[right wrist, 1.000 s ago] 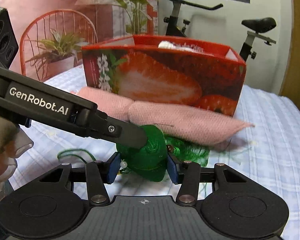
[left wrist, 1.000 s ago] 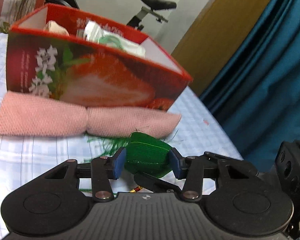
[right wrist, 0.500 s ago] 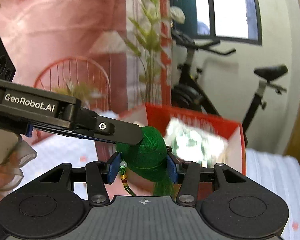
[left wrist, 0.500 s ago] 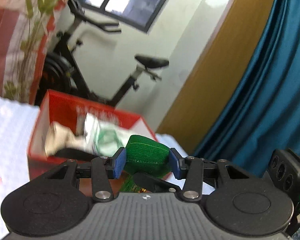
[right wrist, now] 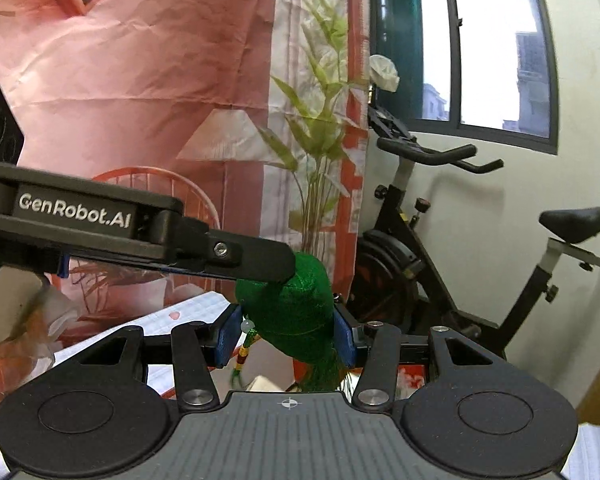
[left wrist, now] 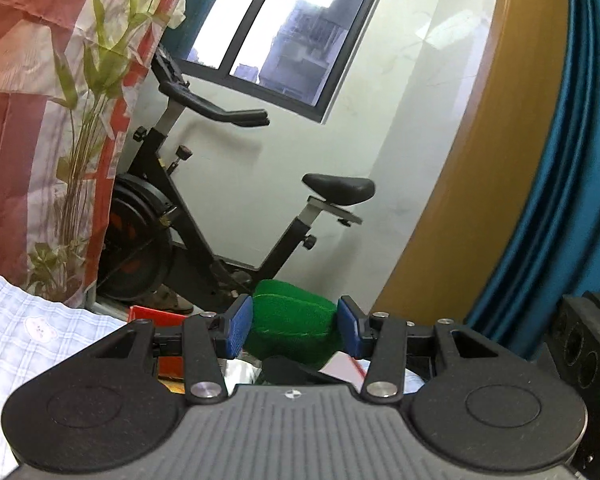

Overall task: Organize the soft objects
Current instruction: 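Carry the green pouch into the red box and release it with both tools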

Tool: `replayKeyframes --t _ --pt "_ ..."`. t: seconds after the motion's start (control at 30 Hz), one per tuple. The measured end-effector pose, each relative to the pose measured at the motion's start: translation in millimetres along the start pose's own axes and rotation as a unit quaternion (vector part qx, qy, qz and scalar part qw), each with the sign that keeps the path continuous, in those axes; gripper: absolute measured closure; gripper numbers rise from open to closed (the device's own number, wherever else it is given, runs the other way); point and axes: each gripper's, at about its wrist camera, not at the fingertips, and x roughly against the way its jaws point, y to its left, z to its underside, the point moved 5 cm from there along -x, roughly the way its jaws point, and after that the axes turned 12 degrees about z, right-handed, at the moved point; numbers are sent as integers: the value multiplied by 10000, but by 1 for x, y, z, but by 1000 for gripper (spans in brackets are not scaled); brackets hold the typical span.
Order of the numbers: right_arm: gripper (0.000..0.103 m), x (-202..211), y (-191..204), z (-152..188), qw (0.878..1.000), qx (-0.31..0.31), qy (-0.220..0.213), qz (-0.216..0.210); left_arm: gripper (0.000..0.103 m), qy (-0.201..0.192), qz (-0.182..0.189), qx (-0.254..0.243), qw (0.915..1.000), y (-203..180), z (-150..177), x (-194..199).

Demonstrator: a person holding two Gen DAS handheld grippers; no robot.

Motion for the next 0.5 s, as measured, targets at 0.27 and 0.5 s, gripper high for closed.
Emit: replayKeyframes --t 0.27,0.5 --pt "59 -71 5 19 9987 114 485 -107 54 426 -188 267 9986 42 16 -32" --pt "60 -109 -4 58 9918 28 1257 228 54 777 -467 326 9954 66 27 -49"
